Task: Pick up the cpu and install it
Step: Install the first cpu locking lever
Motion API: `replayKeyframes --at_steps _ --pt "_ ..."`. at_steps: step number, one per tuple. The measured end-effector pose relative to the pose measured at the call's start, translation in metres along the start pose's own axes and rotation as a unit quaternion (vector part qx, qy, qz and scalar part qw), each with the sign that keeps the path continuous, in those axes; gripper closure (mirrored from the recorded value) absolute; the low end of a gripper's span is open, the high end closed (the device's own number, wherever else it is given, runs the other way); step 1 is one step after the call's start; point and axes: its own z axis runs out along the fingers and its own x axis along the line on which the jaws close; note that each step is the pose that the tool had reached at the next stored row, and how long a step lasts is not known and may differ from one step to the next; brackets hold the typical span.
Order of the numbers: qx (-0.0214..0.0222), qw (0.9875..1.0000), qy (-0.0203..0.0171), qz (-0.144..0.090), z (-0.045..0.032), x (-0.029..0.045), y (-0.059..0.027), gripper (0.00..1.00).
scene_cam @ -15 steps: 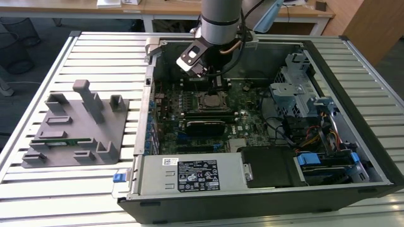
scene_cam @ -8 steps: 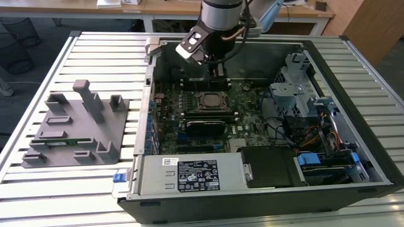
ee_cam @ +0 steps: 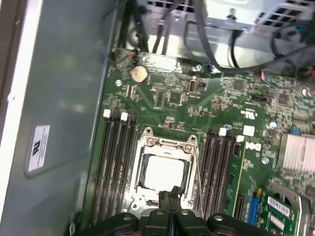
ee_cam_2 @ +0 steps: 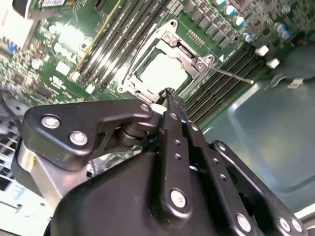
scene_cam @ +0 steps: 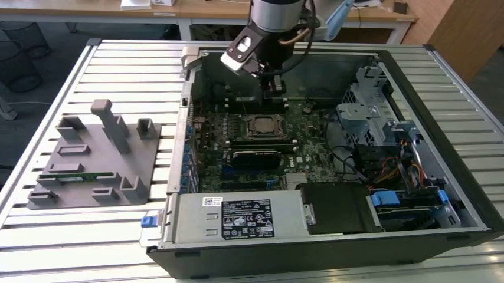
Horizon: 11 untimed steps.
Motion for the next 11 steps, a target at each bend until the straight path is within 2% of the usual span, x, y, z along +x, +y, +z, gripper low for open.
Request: replayKeyframes --at_steps 3,6,9,11 --pt "0.0004 0.9996 0.0005 -0.028 0.0009 0.0 0.0 0.89" --pt "0.0007 0.9985 0.0011 -0.055 0.0019 0.0 0.0 0.89" --pt "0.001 0.9967 0.0015 -0.082 0.0029 0.0 0.0 0.89" --pt "0.0013 0.995 0.0018 -0.1 0.0033 -0.0001 0.0 0.89"
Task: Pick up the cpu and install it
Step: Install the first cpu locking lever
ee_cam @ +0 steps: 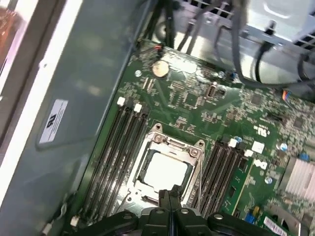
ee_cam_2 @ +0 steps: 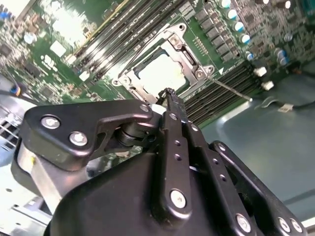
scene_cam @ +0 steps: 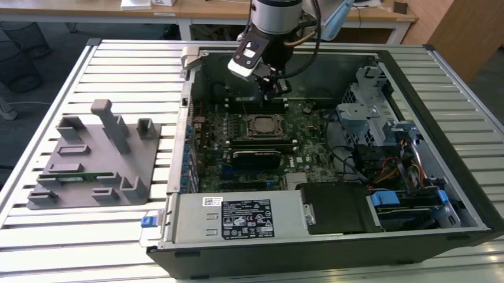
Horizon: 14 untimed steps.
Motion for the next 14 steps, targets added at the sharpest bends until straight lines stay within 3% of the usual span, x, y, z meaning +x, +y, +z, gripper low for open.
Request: replayKeyframes --at_steps 3,7,11,14 --pt "0.0003 0.9996 0.0006 -0.027 0.0007 0.0 0.0 0.89" --pt "0.0007 0.9979 0.0013 -0.064 0.0016 0.0 0.0 0.89" --pt "0.0012 0.995 0.0019 -0.1 0.0025 0.0 0.0 0.89" --pt "0.0015 0.9919 0.0025 -0.127 0.0031 0.0 0.0 0.89"
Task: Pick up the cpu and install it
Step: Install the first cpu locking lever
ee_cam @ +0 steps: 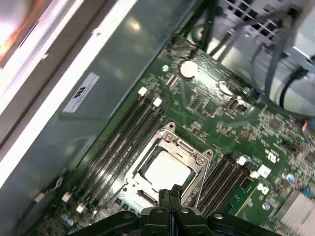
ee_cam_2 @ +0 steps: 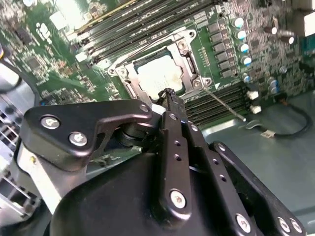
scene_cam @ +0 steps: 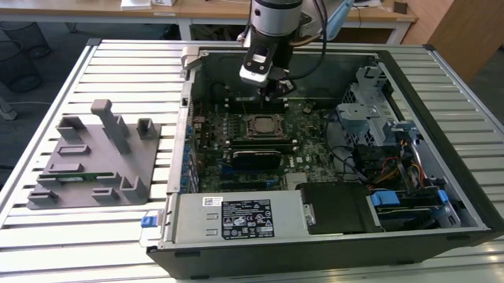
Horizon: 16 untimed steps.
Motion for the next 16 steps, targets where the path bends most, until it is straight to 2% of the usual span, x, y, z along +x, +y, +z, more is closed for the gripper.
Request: replayKeyframes --at_steps 4,8,12,16 --pt "0.0004 0.9993 0.0007 -0.036 0.0009 0.0 0.0 0.89" --pt "0.0009 0.9973 0.0014 -0.073 0.0017 0.0 0.0 0.89" --pt "0.0014 0.9941 0.0021 -0.109 0.0026 0.0 -0.0001 0.89" --pt "0.0018 0.9894 0.0028 -0.145 0.0036 0.0 -0.0001 0.89"
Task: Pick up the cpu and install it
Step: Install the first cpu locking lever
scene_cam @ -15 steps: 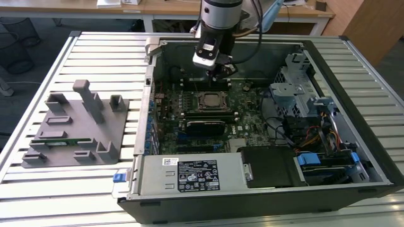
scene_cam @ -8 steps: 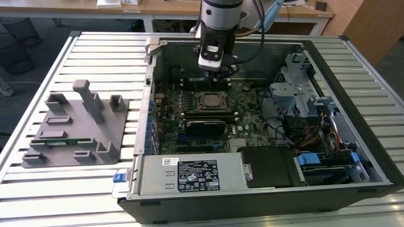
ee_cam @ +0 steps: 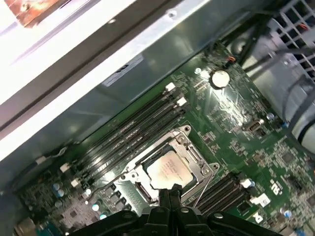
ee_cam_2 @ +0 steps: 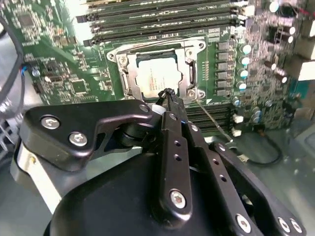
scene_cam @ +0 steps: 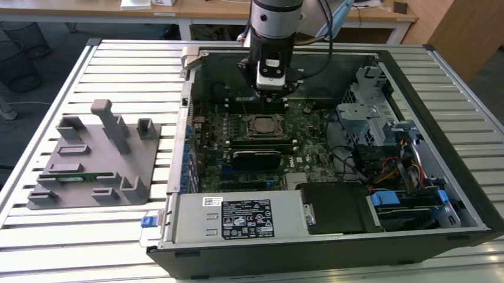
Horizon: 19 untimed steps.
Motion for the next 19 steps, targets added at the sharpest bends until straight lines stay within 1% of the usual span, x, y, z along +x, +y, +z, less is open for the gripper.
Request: replayKeyframes --at_steps 2,4,6,9,11,13,16,17,19 --pt "0.0003 0.9998 0.0003 -0.018 0.0005 0.0 0.0 0.89" --pt "0.0004 0.9994 0.0007 -0.036 0.001 0.0 0.0 0.89" --pt "0.0007 0.9985 0.001 -0.054 0.0016 0.0 0.0 0.89" --pt "0.001 0.9967 0.0015 -0.082 0.0023 0.0 -0.0001 0.89" --pt "0.0013 0.995 0.0019 -0.099 0.0029 0.0 -0.0001 0.89" --pt "0.0015 0.9931 0.0022 -0.117 0.0034 0.0 -0.0001 0.89" --pt "0.0014 0.9895 0.003 -0.145 0.004 -0.0001 -0.0001 0.89" --pt "0.0002 0.9884 0.0039 -0.152 0.0041 -0.0001 -0.0001 0.89" --pt "-0.0053 0.9868 0.0071 -0.162 0.0046 -0.0001 -0.0001 0.89"
